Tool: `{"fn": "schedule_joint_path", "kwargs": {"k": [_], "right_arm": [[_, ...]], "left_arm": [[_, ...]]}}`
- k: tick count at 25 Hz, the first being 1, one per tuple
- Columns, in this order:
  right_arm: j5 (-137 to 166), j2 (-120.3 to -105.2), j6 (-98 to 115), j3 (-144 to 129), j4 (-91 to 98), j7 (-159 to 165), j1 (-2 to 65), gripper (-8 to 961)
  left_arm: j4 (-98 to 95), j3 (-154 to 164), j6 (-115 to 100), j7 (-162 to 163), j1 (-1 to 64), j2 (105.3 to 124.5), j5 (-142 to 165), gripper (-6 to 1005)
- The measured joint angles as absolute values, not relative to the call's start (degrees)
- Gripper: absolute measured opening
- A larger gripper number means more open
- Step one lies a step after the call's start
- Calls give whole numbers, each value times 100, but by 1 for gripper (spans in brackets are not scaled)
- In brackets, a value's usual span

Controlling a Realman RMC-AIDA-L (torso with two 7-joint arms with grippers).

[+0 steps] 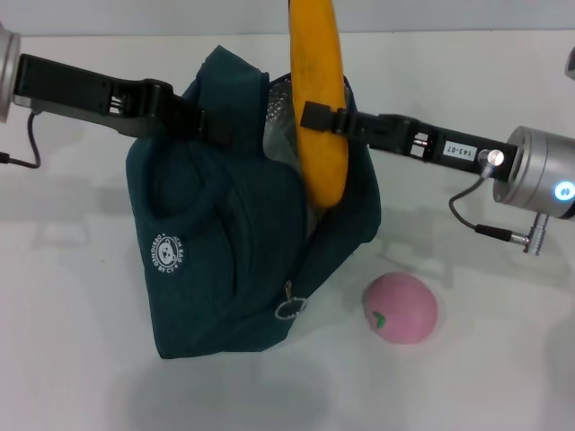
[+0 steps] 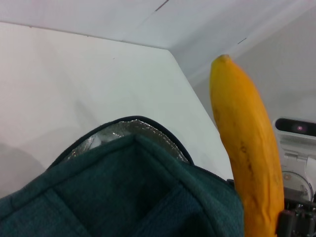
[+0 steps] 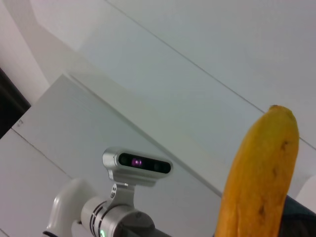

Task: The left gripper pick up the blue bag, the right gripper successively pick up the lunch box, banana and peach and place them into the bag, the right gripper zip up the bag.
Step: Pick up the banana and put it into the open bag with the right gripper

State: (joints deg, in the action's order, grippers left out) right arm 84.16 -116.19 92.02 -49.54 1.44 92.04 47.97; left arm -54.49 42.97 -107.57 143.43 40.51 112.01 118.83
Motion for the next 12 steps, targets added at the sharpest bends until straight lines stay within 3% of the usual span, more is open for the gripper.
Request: {"fn": "schedule_joint_path", "kwargs": {"k": [12], "right_arm": [[8253, -11619, 9196, -4904, -350, 8971, 5083, 486]], "left_arm": [[-5449, 4304, -10758, 14300, 4023, 11215, 11883, 45]]}}
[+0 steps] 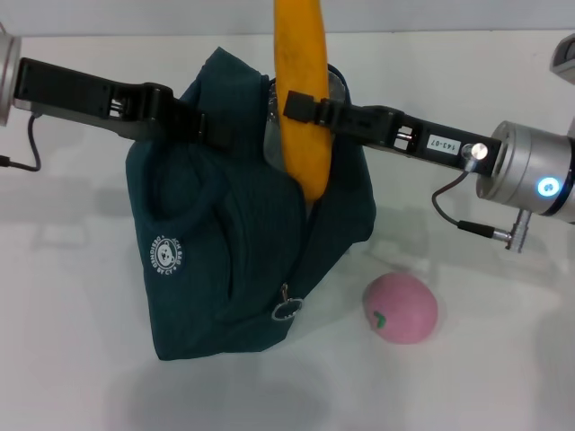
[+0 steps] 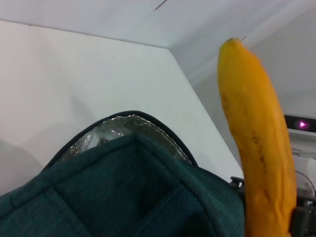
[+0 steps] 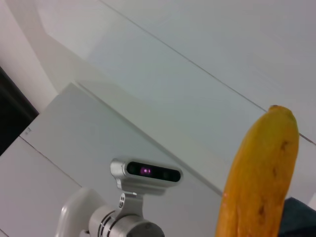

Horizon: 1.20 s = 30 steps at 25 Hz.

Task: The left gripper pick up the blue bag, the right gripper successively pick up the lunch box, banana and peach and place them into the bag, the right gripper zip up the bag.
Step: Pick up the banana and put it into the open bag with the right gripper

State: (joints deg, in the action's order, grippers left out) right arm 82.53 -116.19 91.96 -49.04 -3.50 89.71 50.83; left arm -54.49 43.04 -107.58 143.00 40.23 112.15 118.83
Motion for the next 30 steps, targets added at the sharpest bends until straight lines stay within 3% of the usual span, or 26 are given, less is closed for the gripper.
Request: {"fn": "schedule_joint_path", "kwargs": {"k": [26, 30], "right_arm": [[8723, -11619, 8981, -4916, -275, 8691, 5030, 506], [8725, -11619, 9044, -4930, -224, 8645, 5019, 602]], "left_arm": [[-5450, 4298, -10785, 14285, 3991, 11206, 11882, 45], [-5449, 4298, -10785, 14294, 3990, 11197, 11882, 44]]}}
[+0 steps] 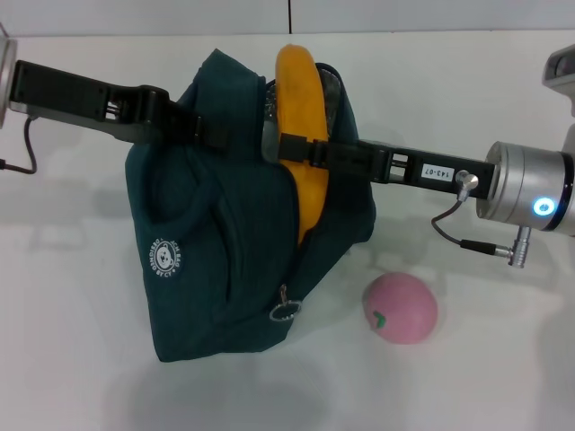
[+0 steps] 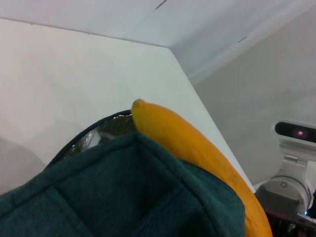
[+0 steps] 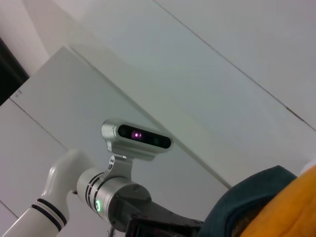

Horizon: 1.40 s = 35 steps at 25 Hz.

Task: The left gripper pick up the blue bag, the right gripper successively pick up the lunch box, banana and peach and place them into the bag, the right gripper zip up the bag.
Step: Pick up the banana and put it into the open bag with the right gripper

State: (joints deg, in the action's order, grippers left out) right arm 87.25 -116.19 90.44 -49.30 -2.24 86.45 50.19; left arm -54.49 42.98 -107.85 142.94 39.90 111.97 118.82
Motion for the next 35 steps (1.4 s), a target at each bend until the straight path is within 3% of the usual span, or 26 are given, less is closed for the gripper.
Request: {"fn": "schedule_joint_path", "kwargs": {"k": [7, 10, 20, 30, 35], "right_arm": [[8739, -11619, 9015, -4980, -177, 8642, 5016, 770], [8758, -11619, 8999, -5133, -33, 8648, 5002, 885], [8880, -11619, 8893, -5722, 859, 8837, 4775, 883], [8836, -11610, 8524, -6939, 3254, 10401, 3957, 884], [8930, -11548, 8412, -7203, 3960, 10973, 3917, 883]], "left_arm": [[-5449, 4298, -10784, 14311, 3990, 11197, 11882, 44], [-5450, 4298, -10784, 14321, 3986, 11193, 11882, 44], [-5450, 4298, -10784, 14347, 3923, 11173, 11882, 44], [-5450, 4229, -10765, 14367, 3924, 11170, 11870, 44], [-5450, 4227, -10759, 14369, 3942, 11170, 11868, 44]]}}
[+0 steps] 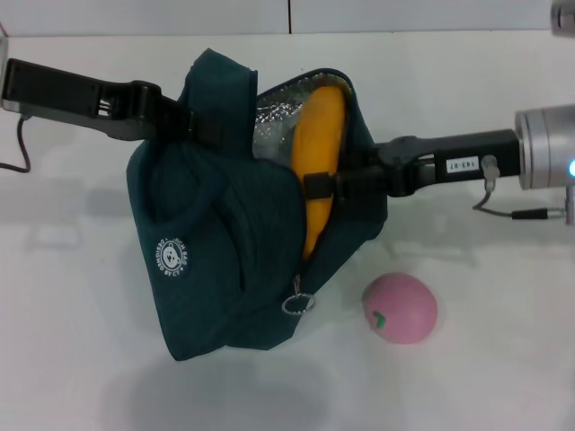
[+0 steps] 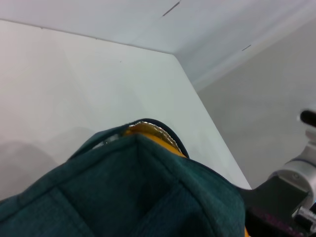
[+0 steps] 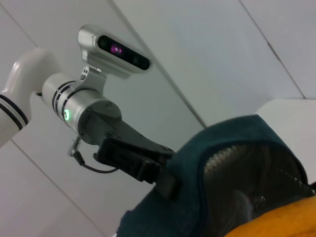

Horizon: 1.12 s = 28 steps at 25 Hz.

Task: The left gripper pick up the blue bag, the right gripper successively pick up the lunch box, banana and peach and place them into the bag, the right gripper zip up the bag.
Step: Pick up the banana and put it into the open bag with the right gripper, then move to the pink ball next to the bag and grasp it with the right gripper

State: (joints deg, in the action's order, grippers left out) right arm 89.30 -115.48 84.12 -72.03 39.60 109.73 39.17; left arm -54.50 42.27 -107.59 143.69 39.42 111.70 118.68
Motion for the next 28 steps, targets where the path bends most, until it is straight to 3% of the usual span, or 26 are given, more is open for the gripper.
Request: {"fn": "schedule_joint_path", "kwargs": {"k": [15, 25, 28], "right_arm": [[10921, -11508, 8754, -7260, 5437, 12885, 4768, 877], [11073, -11193, 9236, -7151, 6131, 13629, 5048, 876], [11079, -11159, 9424, -6940, 6164, 13651, 5070, 876]], "left_arm": [[-5449, 4228, -10757, 14370, 3960, 11171, 11864, 44], [-5449, 4227, -10758, 14407, 3965, 11171, 11864, 44], [-5449, 4228, -10758, 14411, 3958, 11171, 11865, 44]]}}
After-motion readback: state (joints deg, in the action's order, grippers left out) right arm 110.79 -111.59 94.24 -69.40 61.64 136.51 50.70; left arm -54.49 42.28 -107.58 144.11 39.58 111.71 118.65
